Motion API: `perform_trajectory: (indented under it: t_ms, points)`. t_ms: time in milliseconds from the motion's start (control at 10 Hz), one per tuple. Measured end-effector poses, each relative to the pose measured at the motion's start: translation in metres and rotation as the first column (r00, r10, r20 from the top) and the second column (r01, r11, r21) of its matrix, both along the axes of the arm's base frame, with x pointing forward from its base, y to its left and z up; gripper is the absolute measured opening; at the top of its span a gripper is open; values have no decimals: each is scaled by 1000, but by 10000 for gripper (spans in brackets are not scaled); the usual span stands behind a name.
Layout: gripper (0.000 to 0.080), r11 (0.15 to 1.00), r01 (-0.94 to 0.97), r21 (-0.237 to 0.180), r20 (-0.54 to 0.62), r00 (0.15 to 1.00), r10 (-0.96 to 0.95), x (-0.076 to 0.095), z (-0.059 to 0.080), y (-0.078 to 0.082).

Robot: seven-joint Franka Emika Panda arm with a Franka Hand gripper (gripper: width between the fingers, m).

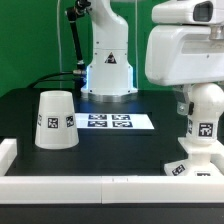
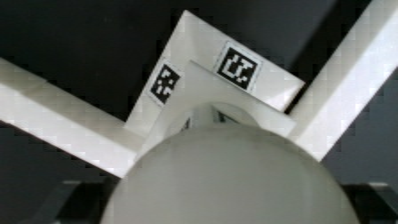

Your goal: Assemble lamp

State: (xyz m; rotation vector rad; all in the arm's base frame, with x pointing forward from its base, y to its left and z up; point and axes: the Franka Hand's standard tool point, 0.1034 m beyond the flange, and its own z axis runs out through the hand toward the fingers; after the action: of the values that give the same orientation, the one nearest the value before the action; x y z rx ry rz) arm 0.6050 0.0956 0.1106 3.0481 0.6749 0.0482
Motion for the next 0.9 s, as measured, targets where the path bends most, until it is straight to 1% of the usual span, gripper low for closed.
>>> perform_trajectory:
  t_ms: [100, 200, 400, 500, 600, 700, 900]
  points:
    - [577, 987, 162, 14, 5, 987, -162, -1, 0, 1]
    - [577, 947, 320, 29, -2, 948, -320, -4, 0, 3]
    - [577, 855, 515, 55, -12, 857, -515, -4, -1, 5]
    - [577, 807, 586, 70, -5, 809, -587, -3, -1, 7]
    - [577, 792, 605, 74, -9, 795, -607, -2, -1, 7]
    - [577, 736, 673, 79, -18, 739, -674, -2, -1, 8]
    - [577, 655, 751, 85, -33, 659, -752, -2, -1, 8]
